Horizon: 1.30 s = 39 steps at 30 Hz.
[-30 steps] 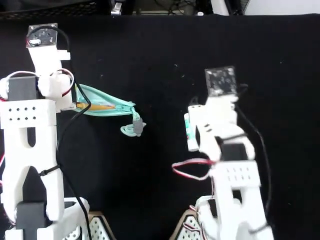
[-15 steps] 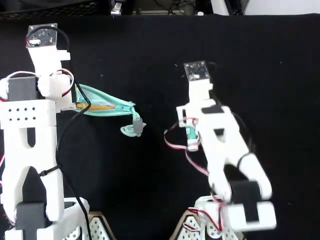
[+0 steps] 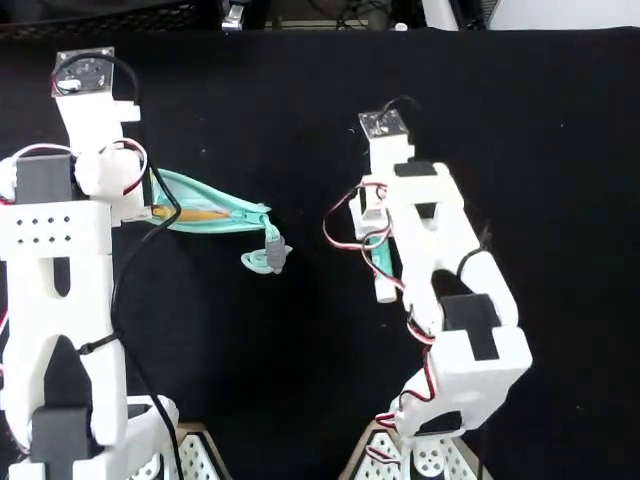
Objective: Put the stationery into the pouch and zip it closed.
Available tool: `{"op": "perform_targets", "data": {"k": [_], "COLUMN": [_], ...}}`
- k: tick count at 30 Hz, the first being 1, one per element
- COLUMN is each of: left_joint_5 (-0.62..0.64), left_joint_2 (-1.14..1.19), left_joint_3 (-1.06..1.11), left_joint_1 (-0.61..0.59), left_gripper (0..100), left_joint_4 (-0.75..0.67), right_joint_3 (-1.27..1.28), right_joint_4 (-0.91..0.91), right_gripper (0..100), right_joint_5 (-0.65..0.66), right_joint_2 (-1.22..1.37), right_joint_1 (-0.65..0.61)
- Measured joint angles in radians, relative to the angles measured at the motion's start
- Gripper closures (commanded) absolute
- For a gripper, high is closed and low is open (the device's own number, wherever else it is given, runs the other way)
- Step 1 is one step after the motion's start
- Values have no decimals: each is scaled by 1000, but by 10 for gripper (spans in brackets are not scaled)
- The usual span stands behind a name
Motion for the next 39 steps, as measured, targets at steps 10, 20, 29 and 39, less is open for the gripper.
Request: {"op": "perform_targets", "data": {"k": [10, 20, 29, 39], "left_joint_5": [-3, -3, -3, -3], "left_joint_2": [0, 0, 0, 0], "left_joint_3": [12, 15, 15, 15], "left_joint_1": [0, 0, 0, 0], "left_gripper": [970, 970, 970, 970], "left_joint_4": [-20, -21, -21, -21], "right_joint_3": [-51, 34, 32, -252], "right_joint_4": [192, 308, 259, 560], "right_gripper": [985, 982, 849, 867], "right_joint_5": [0, 2, 2, 2], "right_joint_2": [-91, -190, -190, -66], "right_joint_1": [0, -118, -129, -118]}}
